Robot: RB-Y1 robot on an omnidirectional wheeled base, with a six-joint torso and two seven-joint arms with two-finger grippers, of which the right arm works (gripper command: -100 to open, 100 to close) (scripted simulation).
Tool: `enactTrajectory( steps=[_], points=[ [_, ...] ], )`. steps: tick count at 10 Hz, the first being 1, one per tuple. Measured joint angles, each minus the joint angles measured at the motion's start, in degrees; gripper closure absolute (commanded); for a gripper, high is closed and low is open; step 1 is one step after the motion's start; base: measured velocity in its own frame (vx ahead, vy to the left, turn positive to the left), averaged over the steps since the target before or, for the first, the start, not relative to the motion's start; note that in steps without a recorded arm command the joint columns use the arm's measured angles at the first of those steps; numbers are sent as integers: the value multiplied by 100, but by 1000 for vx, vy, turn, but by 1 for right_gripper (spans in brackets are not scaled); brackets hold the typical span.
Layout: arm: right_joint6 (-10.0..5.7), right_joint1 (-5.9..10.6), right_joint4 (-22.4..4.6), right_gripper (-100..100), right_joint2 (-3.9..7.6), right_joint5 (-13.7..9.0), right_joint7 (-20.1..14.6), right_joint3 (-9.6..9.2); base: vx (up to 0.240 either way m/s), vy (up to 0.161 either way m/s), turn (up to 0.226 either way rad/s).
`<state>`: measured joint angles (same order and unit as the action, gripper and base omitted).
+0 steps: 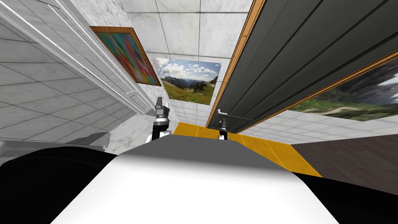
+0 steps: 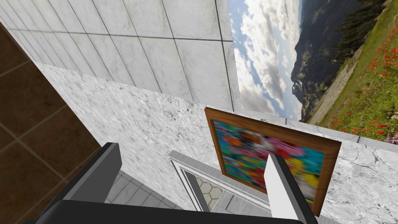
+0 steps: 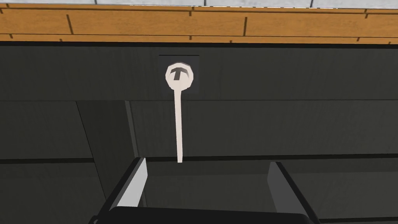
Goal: Pull the door open
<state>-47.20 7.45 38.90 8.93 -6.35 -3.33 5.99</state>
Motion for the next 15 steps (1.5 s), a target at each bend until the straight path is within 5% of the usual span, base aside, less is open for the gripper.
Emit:
enactTrajectory(
  steps=[3, 7, 12, 13, 14, 15],
  points=[
    [-102, 247, -593, -100, 24, -19, -26, 48, 30, -102, 130],
    [-87, 328, -849, -100, 35, -29, -40, 78, 47, -42, 70],
    [-291, 115, -1026, -100, 458, -151, -402, 203, 222, 37, 140],
    [-302, 61, -1013, -100, 543, -189, -477, 248, 207, -32, 152],
    [-222, -192, -708, -100, 608, -212, -544, 271, 125, -28, 25],
    [-248, -161, -798, -100, 667, -223, -599, 281, 44, -3, -19]
  ],
)
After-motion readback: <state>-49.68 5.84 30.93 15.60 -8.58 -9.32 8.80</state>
